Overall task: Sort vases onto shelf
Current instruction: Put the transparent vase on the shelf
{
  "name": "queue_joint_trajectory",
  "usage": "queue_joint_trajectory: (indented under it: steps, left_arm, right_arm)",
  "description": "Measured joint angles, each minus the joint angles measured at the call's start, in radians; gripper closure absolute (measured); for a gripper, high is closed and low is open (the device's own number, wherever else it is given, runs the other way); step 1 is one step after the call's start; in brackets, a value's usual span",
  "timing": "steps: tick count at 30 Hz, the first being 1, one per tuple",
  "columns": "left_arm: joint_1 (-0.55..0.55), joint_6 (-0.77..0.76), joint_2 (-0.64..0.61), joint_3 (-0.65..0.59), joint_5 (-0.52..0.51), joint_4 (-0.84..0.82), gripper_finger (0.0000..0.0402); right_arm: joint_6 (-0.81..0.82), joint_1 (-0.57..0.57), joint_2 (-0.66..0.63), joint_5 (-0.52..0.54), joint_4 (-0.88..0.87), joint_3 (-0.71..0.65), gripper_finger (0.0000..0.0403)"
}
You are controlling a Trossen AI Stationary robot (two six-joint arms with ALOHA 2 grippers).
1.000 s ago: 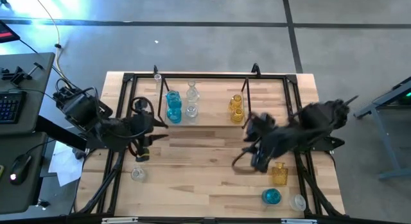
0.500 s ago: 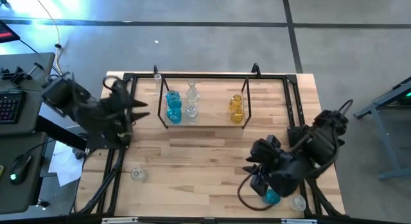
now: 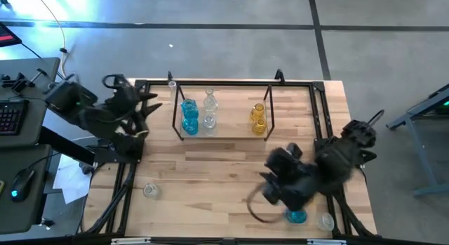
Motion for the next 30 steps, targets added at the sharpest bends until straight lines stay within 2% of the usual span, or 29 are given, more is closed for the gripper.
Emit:
queue_joint_trajectory:
  steps: [2,8,10,13,17,20,30]
  left_arm:
    - [0.027,0.024,0.026,0.0,0.005,0.0,0.0271]
    - [0.098,0.082,0.088,-0.001,0.047,0.0,0.0271]
    - [0.11,0.083,0.095,-0.001,0.076,0.0,0.0271]
    - [0.121,0.084,0.096,-0.001,0.119,0.001,0.0271]
    - [0.123,0.084,0.091,-0.001,0.177,0.0,0.0271]
    - [0.122,0.086,0.086,0.0,0.192,0.0,0.0271]
    - [0.122,0.155,0.087,0.0,0.191,0.0,0.0271]
  right_arm:
    - [-0.047,-0.065,0.0,-0.063,0.0,-0.051,0.0267]
    - [-0.249,-0.248,0.001,-0.406,0.016,-0.205,0.0267]
    - [-0.293,-0.272,0.001,-0.516,0.026,-0.252,0.0267]
    - [-0.342,-0.261,0.001,-0.622,0.024,-0.311,0.0267]
    - [-0.327,-0.199,-0.001,-0.665,0.001,-0.368,0.0267]
    - [-0.248,-0.132,-0.006,-0.675,0.001,-0.408,0.0267]
    - [0.27,0.149,-0.008,-0.693,0.056,-0.511,0.0267]
